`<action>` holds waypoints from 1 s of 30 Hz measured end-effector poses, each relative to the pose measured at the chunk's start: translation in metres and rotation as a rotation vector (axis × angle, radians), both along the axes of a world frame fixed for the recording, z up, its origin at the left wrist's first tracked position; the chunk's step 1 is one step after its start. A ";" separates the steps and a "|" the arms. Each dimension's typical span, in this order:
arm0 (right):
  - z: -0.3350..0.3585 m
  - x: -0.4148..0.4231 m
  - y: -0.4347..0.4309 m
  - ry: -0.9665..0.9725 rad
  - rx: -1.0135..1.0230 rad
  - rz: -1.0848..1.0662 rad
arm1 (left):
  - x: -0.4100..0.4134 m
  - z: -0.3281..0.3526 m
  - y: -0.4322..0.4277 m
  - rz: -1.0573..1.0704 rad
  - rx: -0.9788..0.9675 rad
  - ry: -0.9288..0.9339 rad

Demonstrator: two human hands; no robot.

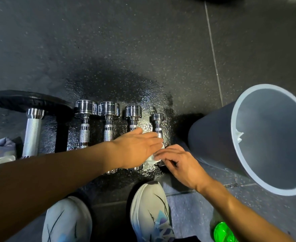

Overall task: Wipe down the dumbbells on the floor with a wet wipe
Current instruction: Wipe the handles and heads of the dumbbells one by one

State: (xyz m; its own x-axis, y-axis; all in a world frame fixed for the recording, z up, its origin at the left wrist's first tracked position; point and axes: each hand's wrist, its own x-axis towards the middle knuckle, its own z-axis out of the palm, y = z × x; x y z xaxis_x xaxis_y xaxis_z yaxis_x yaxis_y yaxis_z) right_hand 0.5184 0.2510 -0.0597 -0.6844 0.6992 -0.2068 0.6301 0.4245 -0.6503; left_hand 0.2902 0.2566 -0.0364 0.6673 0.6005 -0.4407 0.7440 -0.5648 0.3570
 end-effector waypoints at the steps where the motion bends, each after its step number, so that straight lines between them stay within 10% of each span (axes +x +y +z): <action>1: -0.002 -0.001 0.002 0.003 0.015 0.003 | 0.000 0.000 0.001 -0.001 0.006 0.000; 13: -0.020 -0.041 0.047 0.058 0.255 -0.240 | -0.016 -0.011 0.008 0.219 0.289 -0.114; 18: -0.016 -0.031 0.033 0.200 0.058 -0.485 | -0.018 -0.011 0.008 0.204 0.308 -0.131; 30: -0.010 -0.007 0.004 0.043 0.106 -0.354 | -0.021 -0.012 0.001 0.178 0.240 -0.118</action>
State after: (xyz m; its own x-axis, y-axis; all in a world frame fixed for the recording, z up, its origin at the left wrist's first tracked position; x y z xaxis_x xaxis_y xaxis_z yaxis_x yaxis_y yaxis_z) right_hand 0.5111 0.2549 -0.0698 -0.4025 0.9103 -0.0966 0.7233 0.2515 -0.6432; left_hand 0.2688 0.2577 -0.0484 0.5803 0.7899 -0.1983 0.8002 -0.5077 0.3193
